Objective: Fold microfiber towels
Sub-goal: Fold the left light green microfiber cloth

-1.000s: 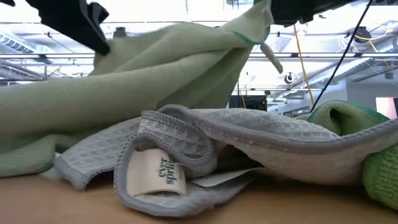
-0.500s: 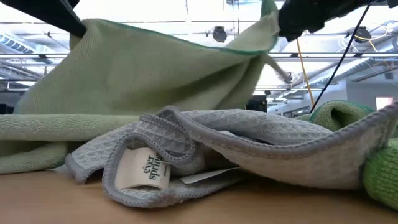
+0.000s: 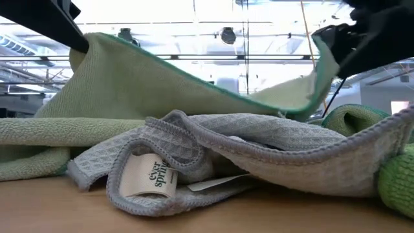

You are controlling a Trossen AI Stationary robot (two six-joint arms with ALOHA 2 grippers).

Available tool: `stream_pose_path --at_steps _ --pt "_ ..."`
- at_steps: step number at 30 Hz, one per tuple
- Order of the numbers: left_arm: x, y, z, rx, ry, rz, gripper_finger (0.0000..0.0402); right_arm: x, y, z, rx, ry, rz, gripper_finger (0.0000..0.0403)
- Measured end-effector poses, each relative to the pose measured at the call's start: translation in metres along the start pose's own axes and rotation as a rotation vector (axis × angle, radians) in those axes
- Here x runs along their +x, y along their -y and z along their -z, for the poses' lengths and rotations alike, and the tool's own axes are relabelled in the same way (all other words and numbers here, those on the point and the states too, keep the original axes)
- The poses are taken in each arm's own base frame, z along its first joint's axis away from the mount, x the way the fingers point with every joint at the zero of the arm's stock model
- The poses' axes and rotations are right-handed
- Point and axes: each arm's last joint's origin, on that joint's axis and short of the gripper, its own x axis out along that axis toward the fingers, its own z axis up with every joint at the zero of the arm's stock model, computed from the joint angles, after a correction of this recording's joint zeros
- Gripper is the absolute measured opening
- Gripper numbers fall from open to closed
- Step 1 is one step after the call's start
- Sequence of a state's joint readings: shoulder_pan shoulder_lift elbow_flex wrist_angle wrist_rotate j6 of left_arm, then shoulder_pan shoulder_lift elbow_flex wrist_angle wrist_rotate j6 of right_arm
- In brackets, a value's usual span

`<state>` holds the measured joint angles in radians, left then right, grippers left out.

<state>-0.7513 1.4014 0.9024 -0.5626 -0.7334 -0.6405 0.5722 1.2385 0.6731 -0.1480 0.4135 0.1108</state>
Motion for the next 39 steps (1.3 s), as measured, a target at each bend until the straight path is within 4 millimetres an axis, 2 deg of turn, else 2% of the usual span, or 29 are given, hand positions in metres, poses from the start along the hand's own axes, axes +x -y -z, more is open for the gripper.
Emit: stream_pose_path --at_steps 8,12,15,19,26,29,33,39 --pt "0.0 0.001 -0.003 -0.007 0.026 -0.002 0.0011 -0.004 -0.023 0.0 -0.06 0.036 -0.119 0.0215" --pt "0.002 -0.001 -0.005 -0.019 0.032 -0.007 0.0018 0.004 -0.043 0.0 -0.189 0.084 -0.161 0.0224" --pt "0.004 -0.003 -0.006 -0.014 0.031 -0.016 0.0008 0.015 -0.053 0.0 -0.231 0.116 -0.149 0.0223" --pt "0.007 -0.006 -0.008 -0.017 0.028 -0.03 0.001 0.026 -0.057 -0.003 -0.299 0.096 -0.06 0.021" --pt "0.01 -0.008 -0.009 0.004 0.025 -0.038 0.0011 0.03 -0.055 -0.012 -0.374 0.094 -0.085 0.0186" --pt "0.01 -0.008 -0.009 0.018 0.022 -0.034 0.0005 0.034 -0.049 -0.01 -0.378 0.059 -0.15 0.0168" --pt "0.01 -0.008 -0.009 0.019 0.022 -0.033 0.0017 0.044 -0.042 -0.006 -0.38 0.016 -0.169 0.0128" --pt "0.01 -0.008 -0.01 0.016 0.019 -0.022 0.0005 0.044 -0.039 -0.008 -0.418 0.035 -0.162 0.0015"
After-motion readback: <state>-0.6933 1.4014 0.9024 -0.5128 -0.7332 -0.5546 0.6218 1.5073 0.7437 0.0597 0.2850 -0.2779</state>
